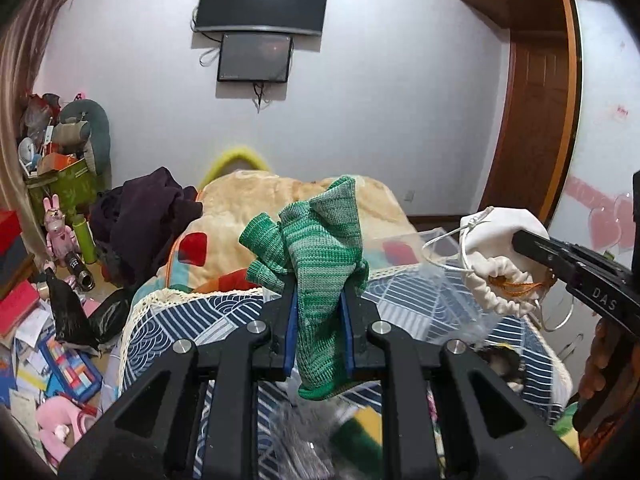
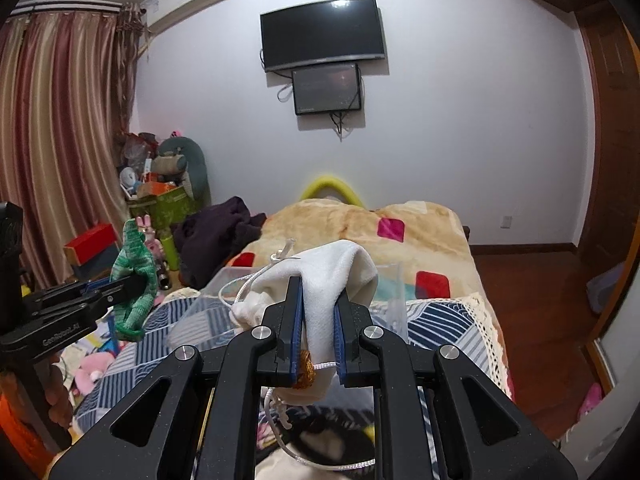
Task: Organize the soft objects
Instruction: 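Lower the glove into the clear box with the left tool while the right tool drops the bag in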
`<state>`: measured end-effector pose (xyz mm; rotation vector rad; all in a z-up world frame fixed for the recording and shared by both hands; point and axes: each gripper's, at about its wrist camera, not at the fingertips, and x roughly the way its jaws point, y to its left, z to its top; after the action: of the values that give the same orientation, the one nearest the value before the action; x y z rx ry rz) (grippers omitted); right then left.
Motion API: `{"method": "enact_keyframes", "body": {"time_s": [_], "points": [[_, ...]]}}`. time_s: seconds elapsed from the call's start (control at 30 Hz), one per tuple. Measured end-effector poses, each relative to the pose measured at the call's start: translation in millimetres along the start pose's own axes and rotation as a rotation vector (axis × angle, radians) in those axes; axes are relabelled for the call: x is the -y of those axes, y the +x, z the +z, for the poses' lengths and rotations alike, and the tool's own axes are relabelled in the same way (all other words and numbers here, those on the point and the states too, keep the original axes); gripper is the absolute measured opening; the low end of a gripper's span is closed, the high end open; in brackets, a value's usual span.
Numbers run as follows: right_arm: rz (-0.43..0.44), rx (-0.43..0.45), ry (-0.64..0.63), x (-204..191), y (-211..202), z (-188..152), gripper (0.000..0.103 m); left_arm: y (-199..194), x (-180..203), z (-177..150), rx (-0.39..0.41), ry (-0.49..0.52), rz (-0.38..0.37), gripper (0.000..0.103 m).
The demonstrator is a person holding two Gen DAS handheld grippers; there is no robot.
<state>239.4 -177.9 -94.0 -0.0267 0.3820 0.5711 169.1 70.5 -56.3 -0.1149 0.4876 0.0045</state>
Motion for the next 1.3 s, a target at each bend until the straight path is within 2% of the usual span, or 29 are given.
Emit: {"method": "enact_keyframes", "body": {"time_s": [0.13, 0.27, 0.43, 0.63, 0.7, 0.8, 0.87, 0.93, 1.07, 1.13, 1.17, 1.23, 1.3], "points": [[-0.001, -0.05, -0.007, 2, 19, -1, 0.012, 30, 1, 2, -0.066, 0.022, 0.004, 0.018], [-0.01, -0.155, -0.038, 4, 51, -10, 0.012, 67, 5, -5, -0.176, 0.048, 0.011, 0.018], [-0.02, -0.252, -0.057, 5, 78, -17, 0.012, 99, 9, -16, -0.276, 0.076, 0.014, 0.018], [-0.028, -0.327, -0.096, 8, 87, -27, 0.012, 114, 16, -20, -0.344, 0.098, 0.01, 0.018], [-0.037, -0.322, -0.103, 10, 83, -28, 0.012, 113, 14, -19, -0.342, 0.104, 0.013, 0.021], [-0.028, -0.311, -0.079, 14, 78, -25, 0.016, 105, 15, -16, -0.328, 0.106, 0.004, 0.031], [-0.023, -0.295, -0.065, 16, 72, -22, 0.023, 97, 16, -13, -0.304, 0.109, 0.0, 0.041], [-0.027, -0.262, -0.065, 16, 64, -16, 0.037, 81, 18, -7, -0.261, 0.111, 0.0, 0.05], [-0.03, -0.181, -0.068, 14, 37, -6, 0.052, 50, 18, 4, -0.189, 0.091, -0.018, 0.067], [-0.031, -0.144, -0.063, 13, 25, -1, 0.062, 34, 17, 6, -0.156, 0.085, -0.024, 0.071], [-0.027, -0.127, -0.06, 12, 20, 1, 0.064, 27, 18, 7, -0.143, 0.082, -0.027, 0.074], [-0.024, -0.092, -0.057, 12, 7, 2, 0.073, 12, 19, 6, -0.125, 0.08, -0.044, 0.074], [-0.024, -0.067, -0.059, 10, -4, 1, 0.077, 1, 21, 3, -0.119, 0.087, -0.053, 0.074]]}}
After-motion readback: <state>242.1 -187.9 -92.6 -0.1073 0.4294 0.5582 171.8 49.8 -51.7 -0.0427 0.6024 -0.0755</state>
